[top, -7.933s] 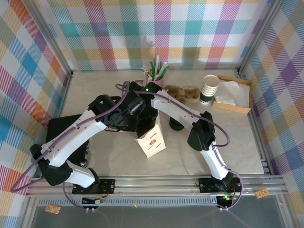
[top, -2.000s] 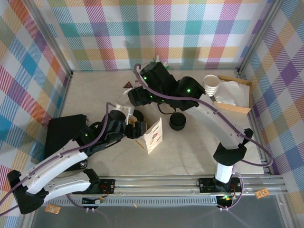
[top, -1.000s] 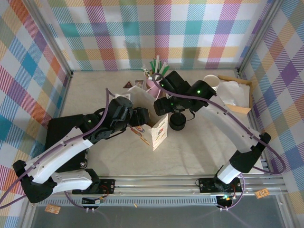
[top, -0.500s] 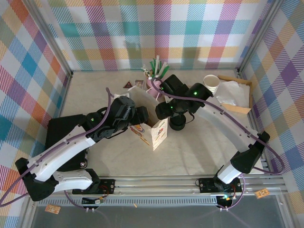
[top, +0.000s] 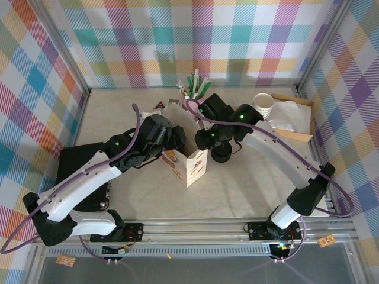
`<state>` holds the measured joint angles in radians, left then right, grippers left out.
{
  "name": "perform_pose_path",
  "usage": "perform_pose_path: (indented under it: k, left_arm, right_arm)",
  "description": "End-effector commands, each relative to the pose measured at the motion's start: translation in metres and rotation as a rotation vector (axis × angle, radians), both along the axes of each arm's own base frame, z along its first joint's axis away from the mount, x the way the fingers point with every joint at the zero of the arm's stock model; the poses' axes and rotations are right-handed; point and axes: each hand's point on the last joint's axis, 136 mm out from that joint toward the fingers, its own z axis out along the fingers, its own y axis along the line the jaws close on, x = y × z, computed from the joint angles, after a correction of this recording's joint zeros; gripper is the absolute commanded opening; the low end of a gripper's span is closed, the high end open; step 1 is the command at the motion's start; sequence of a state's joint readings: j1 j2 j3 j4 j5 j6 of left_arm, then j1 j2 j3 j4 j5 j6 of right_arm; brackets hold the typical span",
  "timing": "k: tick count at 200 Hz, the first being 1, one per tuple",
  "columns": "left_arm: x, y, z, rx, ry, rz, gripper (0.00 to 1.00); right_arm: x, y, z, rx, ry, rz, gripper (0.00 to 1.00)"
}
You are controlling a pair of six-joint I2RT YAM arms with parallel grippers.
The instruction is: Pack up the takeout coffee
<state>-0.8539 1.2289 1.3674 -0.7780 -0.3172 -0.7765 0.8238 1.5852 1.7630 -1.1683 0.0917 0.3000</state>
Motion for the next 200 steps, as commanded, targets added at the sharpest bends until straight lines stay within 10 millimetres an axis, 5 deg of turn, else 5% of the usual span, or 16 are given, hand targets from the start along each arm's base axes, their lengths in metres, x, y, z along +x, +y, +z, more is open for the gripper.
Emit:
perform_pose_path:
  k: [1,126,200]
  left_arm:
    - [0.002,0.010,0.011,0.003,-0.005,0.047,0.69]
    - [0.010,0.017,0.004,0.004,0.030,0.167,0.65]
    - [0.019,0.014,0.010,-0.047,0.018,0.228,0.65]
  right_arm:
    - [-0.001,0.003,-0.002,-0.001,0.019,0.023,0.33]
    - [-0.011,0.004,-0.002,-0.057,0.012,0.060,0.00]
    - [-0.010,0.006,-0.002,-0.101,-0.012,0.055,0.00]
